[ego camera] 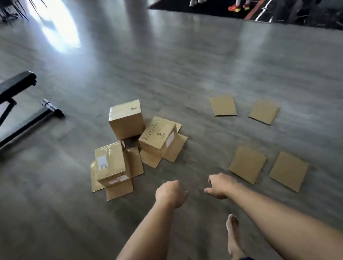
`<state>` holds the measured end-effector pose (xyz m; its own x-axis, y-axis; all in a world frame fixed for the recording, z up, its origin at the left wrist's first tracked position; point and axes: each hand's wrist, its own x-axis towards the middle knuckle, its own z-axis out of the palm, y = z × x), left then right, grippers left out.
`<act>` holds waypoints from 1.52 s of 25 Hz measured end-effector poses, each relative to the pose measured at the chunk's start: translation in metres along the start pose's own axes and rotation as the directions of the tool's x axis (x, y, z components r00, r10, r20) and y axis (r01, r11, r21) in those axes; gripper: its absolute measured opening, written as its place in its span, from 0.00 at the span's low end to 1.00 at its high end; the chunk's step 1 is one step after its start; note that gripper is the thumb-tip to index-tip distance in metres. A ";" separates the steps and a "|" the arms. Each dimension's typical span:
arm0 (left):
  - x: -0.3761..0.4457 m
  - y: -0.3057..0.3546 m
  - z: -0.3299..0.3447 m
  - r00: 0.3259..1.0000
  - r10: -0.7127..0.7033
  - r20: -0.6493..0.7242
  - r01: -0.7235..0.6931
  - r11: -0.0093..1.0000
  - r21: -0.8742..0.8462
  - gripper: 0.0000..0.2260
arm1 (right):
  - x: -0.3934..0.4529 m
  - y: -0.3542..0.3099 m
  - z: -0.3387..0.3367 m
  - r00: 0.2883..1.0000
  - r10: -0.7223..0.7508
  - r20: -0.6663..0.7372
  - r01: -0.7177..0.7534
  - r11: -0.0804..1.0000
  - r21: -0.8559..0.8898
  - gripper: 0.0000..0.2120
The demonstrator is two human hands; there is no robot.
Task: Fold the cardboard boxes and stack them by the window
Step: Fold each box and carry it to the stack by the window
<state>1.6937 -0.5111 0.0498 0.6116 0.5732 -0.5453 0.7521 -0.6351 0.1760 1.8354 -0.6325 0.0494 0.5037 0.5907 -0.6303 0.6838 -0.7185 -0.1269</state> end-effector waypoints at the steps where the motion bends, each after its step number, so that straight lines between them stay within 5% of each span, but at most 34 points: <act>1: 0.019 0.004 -0.006 1.000 -0.020 0.009 0.020 1.000 0.002 0.21 | 0.020 0.005 -0.010 1.000 -0.003 0.012 0.004 1.000 -0.013 0.24; 17: 0.256 0.111 -0.143 0.942 -0.335 0.021 0.333 0.927 -0.175 0.19 | 0.299 0.072 -0.232 0.969 -0.220 0.108 0.235 0.959 -0.158 0.25; 29: 0.443 0.120 -0.235 0.951 -0.303 0.060 0.307 0.910 -0.280 0.17 | 0.457 0.067 -0.360 0.981 -0.179 0.078 0.191 0.963 -0.189 0.25; 38: 0.496 0.093 -0.252 0.819 -0.560 0.128 0.563 0.739 -0.370 0.18 | 0.569 0.010 -0.397 0.886 -0.391 0.249 0.459 0.816 -0.352 0.23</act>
<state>2.1292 -0.1557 0.0023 0.0483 0.7586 -0.6498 0.9910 0.0448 0.1260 2.3384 -0.1581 -0.0066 0.0476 0.7133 -0.6993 0.9749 -0.1855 -0.1229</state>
